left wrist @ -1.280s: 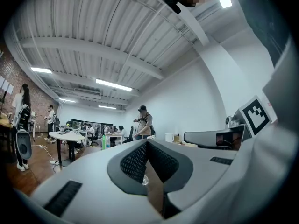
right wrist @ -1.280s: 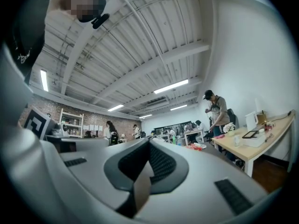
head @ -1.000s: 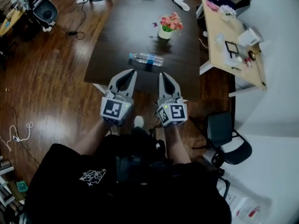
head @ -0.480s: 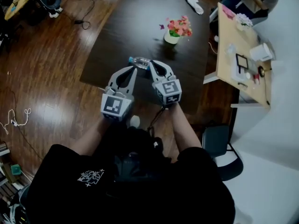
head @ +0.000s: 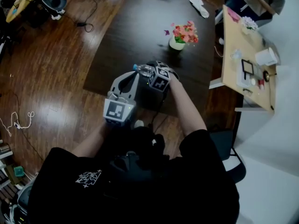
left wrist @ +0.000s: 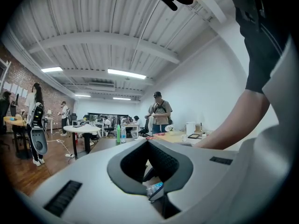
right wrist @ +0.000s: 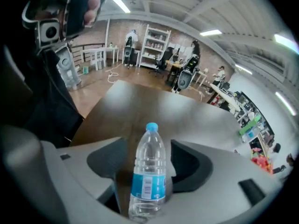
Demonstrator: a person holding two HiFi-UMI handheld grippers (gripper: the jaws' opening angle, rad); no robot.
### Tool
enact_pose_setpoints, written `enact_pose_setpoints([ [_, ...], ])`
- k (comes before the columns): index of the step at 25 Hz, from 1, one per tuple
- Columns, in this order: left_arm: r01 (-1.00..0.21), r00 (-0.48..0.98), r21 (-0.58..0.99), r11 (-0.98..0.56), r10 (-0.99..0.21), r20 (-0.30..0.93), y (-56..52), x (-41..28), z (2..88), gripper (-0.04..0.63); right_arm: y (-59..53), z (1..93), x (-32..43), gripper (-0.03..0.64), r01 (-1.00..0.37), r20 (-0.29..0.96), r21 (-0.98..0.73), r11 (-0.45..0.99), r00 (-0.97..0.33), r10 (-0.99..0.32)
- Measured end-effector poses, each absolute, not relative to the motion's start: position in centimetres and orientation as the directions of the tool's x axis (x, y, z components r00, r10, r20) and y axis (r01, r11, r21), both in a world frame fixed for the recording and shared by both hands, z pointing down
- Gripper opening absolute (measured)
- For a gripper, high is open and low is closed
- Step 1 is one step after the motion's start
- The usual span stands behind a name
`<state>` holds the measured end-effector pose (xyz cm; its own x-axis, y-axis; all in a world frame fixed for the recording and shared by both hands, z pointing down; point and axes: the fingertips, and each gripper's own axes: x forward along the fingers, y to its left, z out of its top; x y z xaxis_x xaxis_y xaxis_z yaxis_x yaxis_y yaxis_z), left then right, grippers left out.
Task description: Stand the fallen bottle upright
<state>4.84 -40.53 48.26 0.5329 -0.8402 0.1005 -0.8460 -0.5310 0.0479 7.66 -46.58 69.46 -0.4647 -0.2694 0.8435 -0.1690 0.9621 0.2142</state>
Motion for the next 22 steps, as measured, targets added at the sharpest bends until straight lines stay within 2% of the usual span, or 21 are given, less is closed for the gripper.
enact_pose_setpoints([
  [10, -0.848, 0.53, 0.043, -0.528, -0.842, 0.101, -42.1, 3.9, 50.8, -0.005, -47.9, 74.1, 7.9, 0.331, -0.072, 0.957, 0.144, 0.987, -0.245, -0.158],
  [11, -0.845, 0.534, 0.042, -0.532, -0.84, 0.101, -42.4, 4.1, 51.3, -0.005, -47.1, 74.8, 8.0, 0.331, -0.075, 0.967, 0.088, 0.993, -0.233, -0.103],
  [13, -0.843, 0.538, 0.04, -0.537, -0.837, 0.098, -43.2, 4.7, 52.2, -0.005, -43.5, 76.0, 8.1, 0.33, -0.094, 0.969, -0.116, 0.989, -0.229, 0.092],
  [15, -0.844, 0.537, 0.043, -0.535, -0.839, 0.093, -43.8, 4.9, 52.8, -0.005, -39.4, 76.8, 8.1, 0.327, -0.116, 0.926, -0.329, 0.937, -0.234, 0.296],
  [16, -0.845, 0.535, 0.045, -0.533, -0.84, 0.091, -44.0, 4.8, 53.0, -0.005, -38.2, 76.9, 8.2, 0.323, -0.128, 0.906, -0.386, 0.913, -0.237, 0.35],
  [17, -0.847, 0.532, 0.048, -0.53, -0.842, 0.09, -44.1, 4.7, 53.1, -0.005, -38.2, 76.8, 8.2, 0.317, -0.14, 0.904, -0.39, 0.91, -0.245, 0.35],
  [18, -0.849, 0.529, 0.05, -0.527, -0.844, 0.087, -44.1, 4.6, 53.0, -0.005, -39.6, 76.4, 8.2, 0.312, -0.15, 0.921, -0.33, 0.932, -0.265, 0.284],
  [20, -0.852, 0.523, 0.053, -0.52, -0.849, 0.08, -43.9, 4.3, 52.7, -0.005, -45.5, 74.5, 7.8, 0.31, -0.175, 0.936, -0.055, 0.983, -0.353, -0.01],
  [22, -0.855, 0.519, 0.053, -0.517, -0.851, 0.08, -43.7, 4.1, 52.4, -0.005, -50.3, 71.9, 7.4, 0.308, -0.259, 0.854, 0.13, 0.957, -0.462, -0.241],
])
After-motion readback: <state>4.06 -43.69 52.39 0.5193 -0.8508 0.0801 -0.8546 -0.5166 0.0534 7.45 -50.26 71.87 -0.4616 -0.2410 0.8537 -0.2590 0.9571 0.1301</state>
